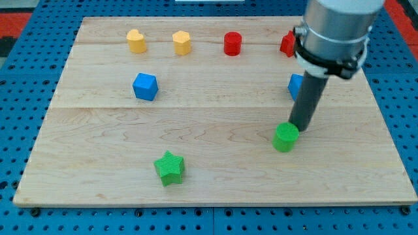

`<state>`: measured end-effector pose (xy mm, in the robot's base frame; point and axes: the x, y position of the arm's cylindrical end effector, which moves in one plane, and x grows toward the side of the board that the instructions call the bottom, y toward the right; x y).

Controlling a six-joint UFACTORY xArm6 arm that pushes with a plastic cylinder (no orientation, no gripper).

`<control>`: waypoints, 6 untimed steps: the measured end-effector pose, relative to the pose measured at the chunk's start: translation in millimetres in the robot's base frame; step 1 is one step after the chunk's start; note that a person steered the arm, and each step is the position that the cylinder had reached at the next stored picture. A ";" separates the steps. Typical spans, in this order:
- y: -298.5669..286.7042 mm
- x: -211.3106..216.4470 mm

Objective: Push the green star up a bit

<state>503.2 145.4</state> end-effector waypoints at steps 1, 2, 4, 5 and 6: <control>-23.6 28.1; -82.8 46.7; 0.0 66.5; -49.0 91.9; -142.7 100.7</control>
